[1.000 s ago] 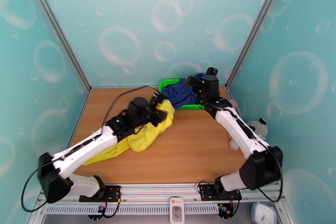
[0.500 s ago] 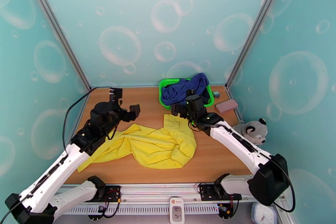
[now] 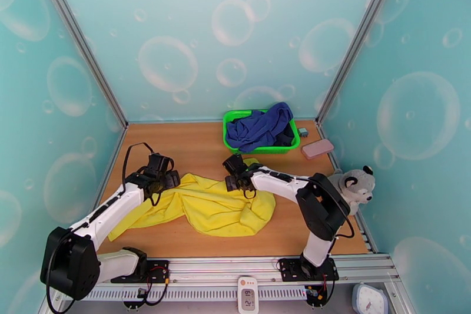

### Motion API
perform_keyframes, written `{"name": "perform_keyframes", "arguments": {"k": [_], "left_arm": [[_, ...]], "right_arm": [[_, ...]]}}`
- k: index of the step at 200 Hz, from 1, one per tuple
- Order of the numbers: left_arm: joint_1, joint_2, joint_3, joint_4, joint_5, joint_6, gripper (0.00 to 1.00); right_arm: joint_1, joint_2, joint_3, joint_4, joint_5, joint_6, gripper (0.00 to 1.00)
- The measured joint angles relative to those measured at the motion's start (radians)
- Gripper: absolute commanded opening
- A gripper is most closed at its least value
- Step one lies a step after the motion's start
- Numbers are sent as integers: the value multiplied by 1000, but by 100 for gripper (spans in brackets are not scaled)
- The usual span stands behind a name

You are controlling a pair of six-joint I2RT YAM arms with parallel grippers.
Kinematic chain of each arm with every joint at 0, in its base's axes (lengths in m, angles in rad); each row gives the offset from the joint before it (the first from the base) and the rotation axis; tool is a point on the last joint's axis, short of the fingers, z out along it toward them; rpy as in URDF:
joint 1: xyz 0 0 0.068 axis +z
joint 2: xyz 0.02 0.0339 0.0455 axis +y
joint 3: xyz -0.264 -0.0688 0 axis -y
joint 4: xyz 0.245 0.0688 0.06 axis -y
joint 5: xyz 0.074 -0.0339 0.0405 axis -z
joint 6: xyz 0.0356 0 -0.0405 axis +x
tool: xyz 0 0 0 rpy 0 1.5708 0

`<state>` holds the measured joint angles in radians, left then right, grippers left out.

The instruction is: Fold and stack the trousers

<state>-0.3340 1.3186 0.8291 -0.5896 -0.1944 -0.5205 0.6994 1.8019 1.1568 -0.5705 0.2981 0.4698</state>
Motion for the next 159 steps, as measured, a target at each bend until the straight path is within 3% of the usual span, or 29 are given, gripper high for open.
{"name": "perform_keyframes", "arguments": {"k": [18, 39, 51, 60, 108, 131, 159], "left_arm": [[0, 48, -24, 25, 31, -2, 71], [0, 77, -41, 42, 60, 2, 26], [0, 82, -42, 46, 64, 3, 11], [0, 82, -42, 49, 63, 0, 0], [0, -3, -36, 19, -13, -6, 0], [0, -106, -9, -29, -78, -21, 0], [-8, -235, 50, -110, -166, -44, 0]], "right_arm": [[-6, 0, 0, -5, 11, 10, 50], [-17, 0, 0, -6, 10, 16, 17], [-25, 0, -1, 0, 6, 15, 0], [-29, -2, -1, 4, 2, 17, 0], [-40, -143, -58, 25, -22, 16, 0], [-89, -344, -136, 75, -86, 37, 0], [-243, -638, -251, 132, -184, 119, 0]]}}
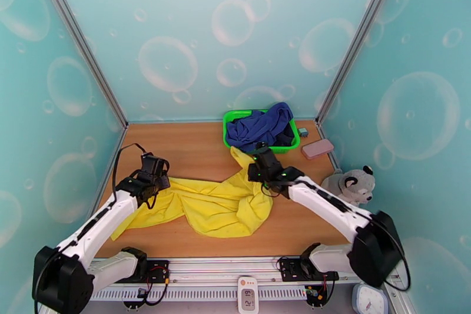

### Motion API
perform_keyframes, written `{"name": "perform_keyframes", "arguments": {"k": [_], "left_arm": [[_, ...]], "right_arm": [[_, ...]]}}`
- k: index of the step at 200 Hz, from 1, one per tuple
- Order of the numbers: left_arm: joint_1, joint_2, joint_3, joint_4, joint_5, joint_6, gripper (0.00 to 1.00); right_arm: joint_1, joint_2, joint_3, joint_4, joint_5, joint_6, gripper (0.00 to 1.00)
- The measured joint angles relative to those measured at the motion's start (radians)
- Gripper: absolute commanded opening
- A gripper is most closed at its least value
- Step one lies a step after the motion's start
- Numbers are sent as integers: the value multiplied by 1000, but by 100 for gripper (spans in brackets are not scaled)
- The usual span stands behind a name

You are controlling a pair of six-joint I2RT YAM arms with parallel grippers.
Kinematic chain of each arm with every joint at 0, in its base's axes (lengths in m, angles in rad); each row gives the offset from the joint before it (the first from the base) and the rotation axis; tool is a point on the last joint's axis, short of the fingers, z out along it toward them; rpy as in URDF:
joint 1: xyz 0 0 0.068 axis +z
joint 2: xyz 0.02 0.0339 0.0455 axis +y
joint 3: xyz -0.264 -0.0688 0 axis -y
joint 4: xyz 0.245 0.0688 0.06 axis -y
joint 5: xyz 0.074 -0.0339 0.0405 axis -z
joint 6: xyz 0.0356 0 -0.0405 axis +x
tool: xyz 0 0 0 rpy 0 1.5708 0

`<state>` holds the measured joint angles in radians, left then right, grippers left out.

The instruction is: Fold and stack the trousers

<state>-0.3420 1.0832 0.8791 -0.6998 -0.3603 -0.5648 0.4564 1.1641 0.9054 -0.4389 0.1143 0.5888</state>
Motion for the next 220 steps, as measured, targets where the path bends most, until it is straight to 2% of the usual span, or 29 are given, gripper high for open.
{"name": "perform_keyframes", "arguments": {"k": [27, 74, 115, 169, 194, 203, 207, 210, 214, 220], "left_arm": [[-19, -99, 69, -61, -107, -17, 0], [-26, -218, 94, -59, -301, -18, 0], [-26, -303, 55, 5, -403, 0, 0], [-26, -334, 40, 96, -472, 72, 0], [-25, -335, 23, 134, -486, 95, 0], [-25, -336, 14, 147, -489, 101, 0], [-25, -336, 10, 152, -491, 105, 0], [-25, -336, 8, 156, -492, 106, 0], [-25, -335, 6, 158, -494, 111, 0], [-25, -335, 6, 164, -497, 117, 0]], "right_arm": [[-87, -232, -55, -30, -38, 72, 0], [-93, -506, -57, -153, -4, 135, 0], [-93, -598, -127, -182, -2, 151, 0], [-93, -620, -173, -175, -13, 151, 0], [-94, -622, -194, -118, -51, 117, 19], [-94, -623, -209, -96, -60, 100, 38], [-94, -623, -216, -89, -60, 99, 54], [-95, -623, -220, -83, -60, 90, 62], [-97, -622, -224, -81, -53, 87, 68], [-101, -620, -226, -82, -37, 80, 72]]}}
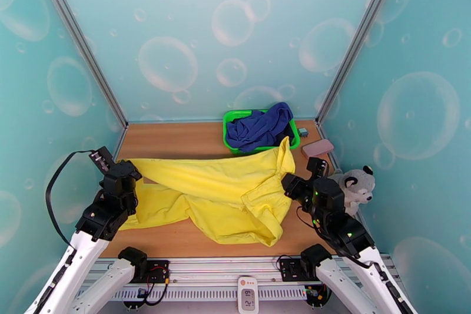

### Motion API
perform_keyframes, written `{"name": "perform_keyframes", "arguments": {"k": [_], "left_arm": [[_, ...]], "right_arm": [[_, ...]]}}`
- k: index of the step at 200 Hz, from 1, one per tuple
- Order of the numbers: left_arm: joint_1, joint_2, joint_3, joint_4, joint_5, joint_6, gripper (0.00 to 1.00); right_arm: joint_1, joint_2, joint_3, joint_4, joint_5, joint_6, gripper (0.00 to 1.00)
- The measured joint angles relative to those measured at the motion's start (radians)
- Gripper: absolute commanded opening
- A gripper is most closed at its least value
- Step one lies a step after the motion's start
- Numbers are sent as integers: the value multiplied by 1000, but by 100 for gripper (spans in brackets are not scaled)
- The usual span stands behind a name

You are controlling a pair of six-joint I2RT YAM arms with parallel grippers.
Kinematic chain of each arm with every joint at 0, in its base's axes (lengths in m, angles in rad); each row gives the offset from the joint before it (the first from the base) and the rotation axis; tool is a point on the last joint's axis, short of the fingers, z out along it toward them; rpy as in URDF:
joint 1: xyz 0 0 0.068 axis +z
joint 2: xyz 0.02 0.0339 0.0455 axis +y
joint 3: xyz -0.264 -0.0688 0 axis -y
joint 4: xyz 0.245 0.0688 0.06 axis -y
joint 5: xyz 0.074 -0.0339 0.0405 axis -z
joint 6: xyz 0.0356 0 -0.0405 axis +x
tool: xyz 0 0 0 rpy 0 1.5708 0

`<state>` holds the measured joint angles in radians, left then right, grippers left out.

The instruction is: Fold and stack the trousers

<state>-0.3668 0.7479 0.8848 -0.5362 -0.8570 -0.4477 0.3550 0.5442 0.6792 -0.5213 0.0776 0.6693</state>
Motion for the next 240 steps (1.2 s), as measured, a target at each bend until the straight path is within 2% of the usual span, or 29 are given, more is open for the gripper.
{"name": "perform_keyframes", "arguments": {"k": [27, 54, 88, 130, 182, 240], "left_arm": [[1, 1, 0, 37, 0, 18, 0], [1, 2, -6, 54, 4, 31, 0], [2, 2, -13, 74, 12, 34, 0], [2, -3, -13, 79, 24, 45, 0], [2, -13, -14, 82, 64, 47, 0], [2, -19, -50, 89, 112, 32, 0]], "right_arm": [[-45, 40, 20, -23, 86, -10, 78], [-46, 129, 61, -39, 93, -35, 84], [39, 282, 72, -37, 64, -53, 85], [129, 555, 71, 32, 31, -53, 87], [65, 911, 112, 183, 47, -83, 86], [-24, 1065, 141, 373, -11, -131, 82]]}}
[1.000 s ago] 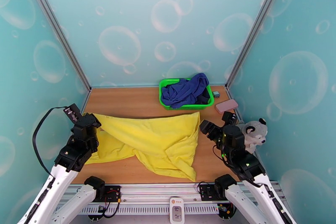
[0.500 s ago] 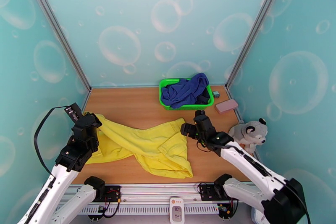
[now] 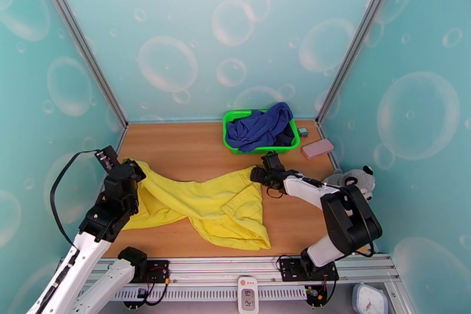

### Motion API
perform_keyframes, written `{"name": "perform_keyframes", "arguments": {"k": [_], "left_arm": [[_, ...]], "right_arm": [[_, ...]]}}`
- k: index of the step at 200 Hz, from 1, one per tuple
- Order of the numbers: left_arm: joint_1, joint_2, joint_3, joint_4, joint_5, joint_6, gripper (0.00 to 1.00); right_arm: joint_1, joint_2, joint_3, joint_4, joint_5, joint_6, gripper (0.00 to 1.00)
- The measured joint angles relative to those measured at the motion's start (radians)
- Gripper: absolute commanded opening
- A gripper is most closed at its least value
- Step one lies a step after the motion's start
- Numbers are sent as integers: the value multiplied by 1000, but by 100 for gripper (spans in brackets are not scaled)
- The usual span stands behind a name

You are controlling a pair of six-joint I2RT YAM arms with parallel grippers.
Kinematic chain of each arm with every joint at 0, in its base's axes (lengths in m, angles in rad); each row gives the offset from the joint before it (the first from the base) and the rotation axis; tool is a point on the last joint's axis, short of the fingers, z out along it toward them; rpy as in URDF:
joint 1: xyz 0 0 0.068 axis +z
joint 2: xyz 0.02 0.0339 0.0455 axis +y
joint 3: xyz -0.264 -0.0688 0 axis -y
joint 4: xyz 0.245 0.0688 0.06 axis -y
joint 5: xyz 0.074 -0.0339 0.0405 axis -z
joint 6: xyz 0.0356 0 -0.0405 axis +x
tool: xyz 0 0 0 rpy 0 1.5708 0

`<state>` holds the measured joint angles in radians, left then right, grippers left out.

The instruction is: Fold and stack the trousers

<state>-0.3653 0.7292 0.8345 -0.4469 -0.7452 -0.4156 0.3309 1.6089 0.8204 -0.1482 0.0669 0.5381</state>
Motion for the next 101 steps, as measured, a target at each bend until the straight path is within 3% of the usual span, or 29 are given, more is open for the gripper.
{"name": "perform_keyframes", "arguments": {"k": [23, 51, 59, 81, 101], "left_arm": [[0, 0, 0, 0, 10, 0, 0], [0, 0, 0, 0, 13, 0, 0], [0, -2, 0, 0, 13, 0, 0], [0, -14, -1, -1, 13, 0, 0], [0, -32, -6, -2, 13, 1, 0]], "right_arm": [[-10, 48, 25, 48, -38, -13, 80], [-9, 121, 76, 74, -82, -38, 69], [-7, 134, 85, 76, -91, -47, 61], [-6, 150, 90, 75, -113, -68, 24], [-6, 147, 90, 74, -126, -81, 0]]}}
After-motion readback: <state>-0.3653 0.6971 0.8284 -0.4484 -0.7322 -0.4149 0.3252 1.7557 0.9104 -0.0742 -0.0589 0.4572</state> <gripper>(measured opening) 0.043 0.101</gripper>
